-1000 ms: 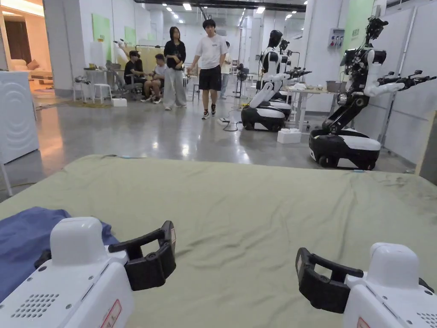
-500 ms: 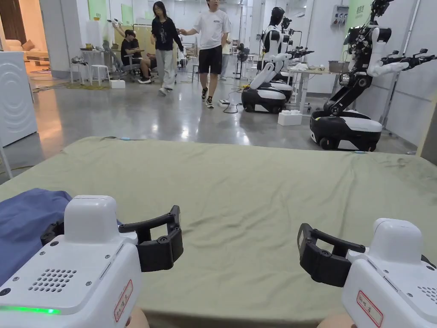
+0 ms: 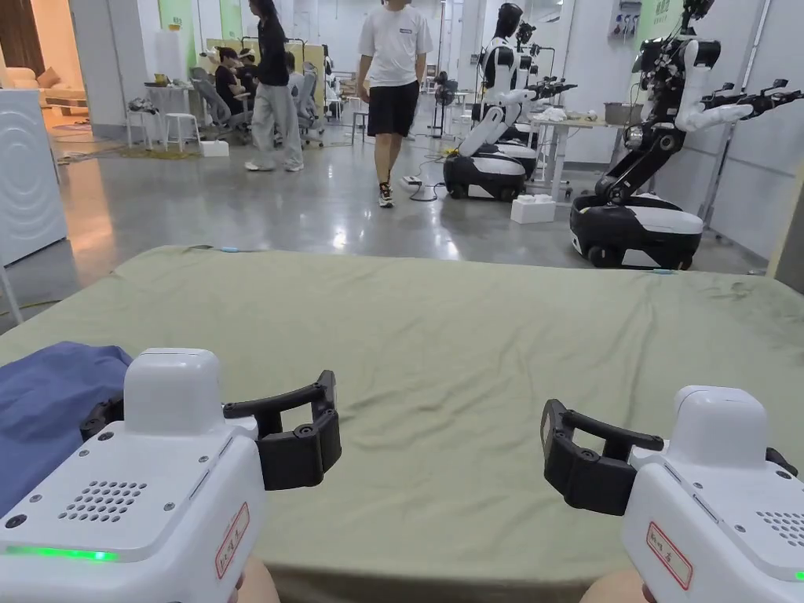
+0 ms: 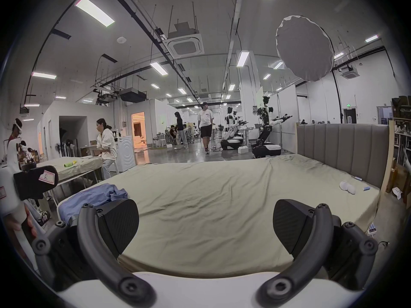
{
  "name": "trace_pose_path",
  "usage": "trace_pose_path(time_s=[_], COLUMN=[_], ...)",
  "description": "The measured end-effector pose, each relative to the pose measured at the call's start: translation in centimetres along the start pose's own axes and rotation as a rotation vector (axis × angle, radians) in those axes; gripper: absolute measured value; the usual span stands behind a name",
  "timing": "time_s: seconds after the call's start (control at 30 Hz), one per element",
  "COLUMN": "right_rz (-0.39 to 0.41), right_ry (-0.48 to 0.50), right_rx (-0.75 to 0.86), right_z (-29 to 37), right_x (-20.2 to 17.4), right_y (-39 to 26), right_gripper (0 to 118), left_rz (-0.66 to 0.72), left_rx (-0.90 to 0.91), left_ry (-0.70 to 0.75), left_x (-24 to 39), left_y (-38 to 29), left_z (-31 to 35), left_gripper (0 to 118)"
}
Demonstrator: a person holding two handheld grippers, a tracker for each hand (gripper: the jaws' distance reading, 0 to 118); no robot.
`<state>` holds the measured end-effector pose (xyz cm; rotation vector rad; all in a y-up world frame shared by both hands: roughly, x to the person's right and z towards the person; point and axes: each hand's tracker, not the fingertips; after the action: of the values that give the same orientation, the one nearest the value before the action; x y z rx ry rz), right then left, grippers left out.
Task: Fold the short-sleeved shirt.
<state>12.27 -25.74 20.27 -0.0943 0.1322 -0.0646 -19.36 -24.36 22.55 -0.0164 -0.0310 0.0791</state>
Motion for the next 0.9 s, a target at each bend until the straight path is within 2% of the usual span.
trace_pose_path(time_s=[0.37,0.4,0.43,0.47,0.5,0.53,0.57,0.6,0.63,0.7,0.9], right_rz=[0.025,0.033,0.036,0.030,0.022,0.025,0.037,0.018,0.008,0.012,0.016], right_ry=[-0.010,-0.019,-0.029,-0.037,-0.044,-0.072,-0.138,-0.098,-0.080,-0.086,-0.088], right_rx=[0.010,0.013,0.022,0.047,0.076,0.077,0.083,0.089,0.086,0.074,0.057], right_z=[0.0,0.1,0.4,0.8,1.1,1.1,1.2,1.2,1.4,1.3,1.0], right_x=[-0.5,-0.6,-0.7,-0.6,-0.6,-0.7,-0.6,-0.5,-0.1,-0.2,0.1], right_y=[0.2,0.1,0.2,0.2,0.3,0.3,0.3,0.3,0.4,0.5,0.1], right_gripper=[118,109,84,39,9,9,9,9,9,9,9], left_rz=[-0.008,-0.007,-0.005,-0.007,-0.022,-0.056,-0.088,-0.090,-0.072,-0.047,-0.055], left_rx=[-0.001,-0.002,0.002,0.016,0.040,0.060,0.070,0.089,0.090,0.059,0.060], left_ry=[-0.001,-0.006,-0.014,-0.026,-0.030,-0.010,0.033,0.062,0.026,-0.047,-0.036], left_x=[0.1,0.1,0.1,0.2,0.4,0.8,1.1,1.4,1.2,0.9,1.5], left_y=[0.0,0.1,0.1,0.2,0.2,0.3,0.4,0.4,0.3,0.6,0.1], left_z=[0.0,0.1,0.4,0.7,1.0,1.2,1.1,1.0,1.4,1.3,0.9], left_gripper=[118,118,115,96,38,0,0,0,0,0,0])
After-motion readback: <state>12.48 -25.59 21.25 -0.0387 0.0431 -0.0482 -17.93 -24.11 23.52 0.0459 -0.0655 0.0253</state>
